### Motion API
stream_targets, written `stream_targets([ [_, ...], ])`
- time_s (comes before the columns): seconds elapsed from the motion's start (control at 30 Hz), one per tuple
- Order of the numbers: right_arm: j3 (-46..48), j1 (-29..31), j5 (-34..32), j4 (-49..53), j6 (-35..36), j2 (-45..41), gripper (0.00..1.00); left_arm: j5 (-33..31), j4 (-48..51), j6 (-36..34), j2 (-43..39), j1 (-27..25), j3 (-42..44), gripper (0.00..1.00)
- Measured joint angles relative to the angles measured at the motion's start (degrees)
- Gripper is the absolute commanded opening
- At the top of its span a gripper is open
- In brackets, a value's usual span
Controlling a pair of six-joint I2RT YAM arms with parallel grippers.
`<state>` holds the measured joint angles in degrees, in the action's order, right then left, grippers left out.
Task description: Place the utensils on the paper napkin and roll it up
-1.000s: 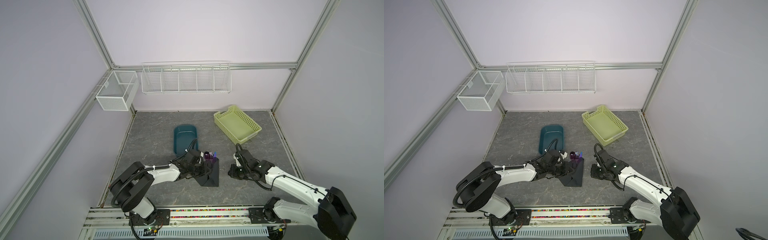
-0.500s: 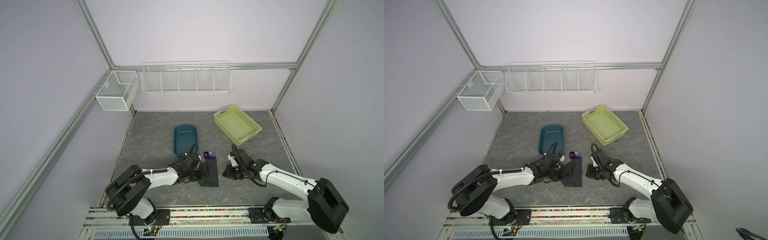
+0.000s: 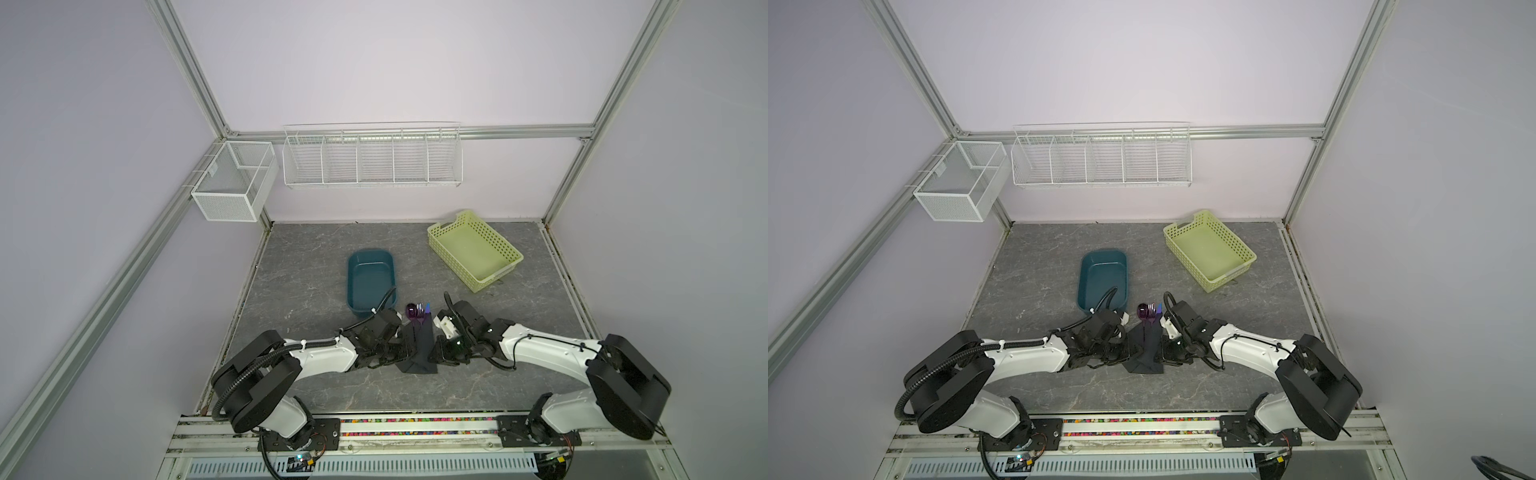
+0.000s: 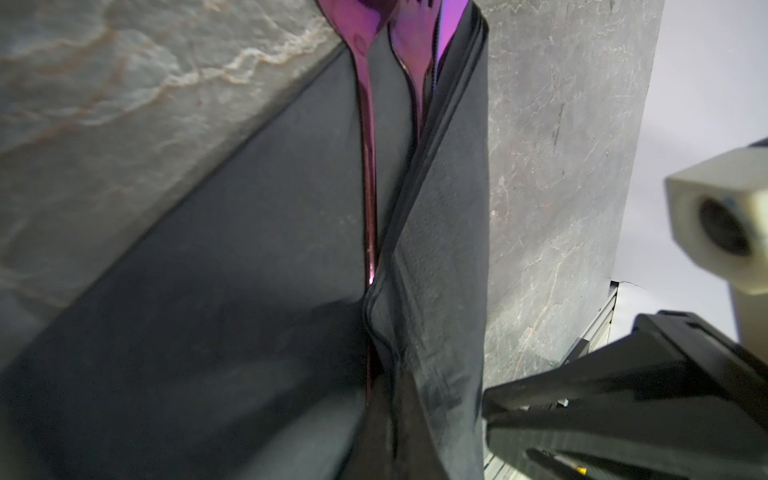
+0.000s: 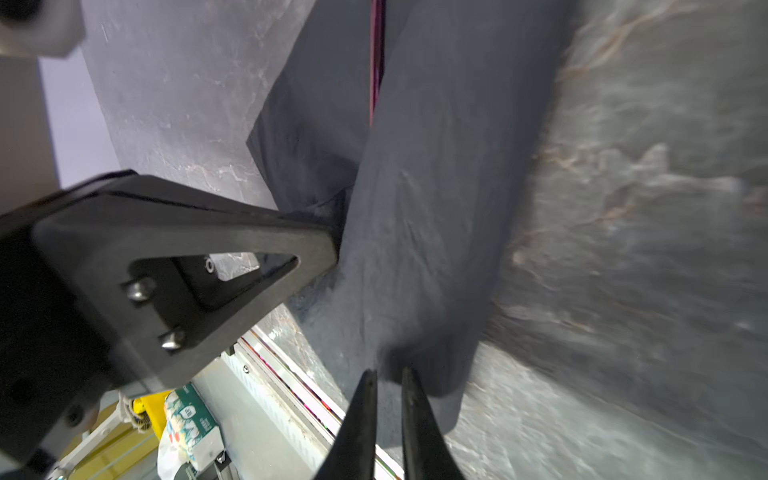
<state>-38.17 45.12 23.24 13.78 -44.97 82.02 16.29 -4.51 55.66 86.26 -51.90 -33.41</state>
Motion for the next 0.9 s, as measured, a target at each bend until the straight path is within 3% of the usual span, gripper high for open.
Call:
stream_targets([
  [0.23,-0.5,1.5,1.5,-0.8,0.0,3.5,0.16,-0.1,0.0,0.0,0.2,0.0,0.0,0.02],
  [0.53,-0.6,1.6,1.5,-2.2,0.0,5.2,0.15,-1.6,1.3,-0.3,-1.5,0.0,0.0,0.21],
  [0.9,-0.6,1.6,1.5,-2.6,0.0,5.3,0.15,-2.2,2.3,-1.2,-2.7,0.0,0.0,0.23],
])
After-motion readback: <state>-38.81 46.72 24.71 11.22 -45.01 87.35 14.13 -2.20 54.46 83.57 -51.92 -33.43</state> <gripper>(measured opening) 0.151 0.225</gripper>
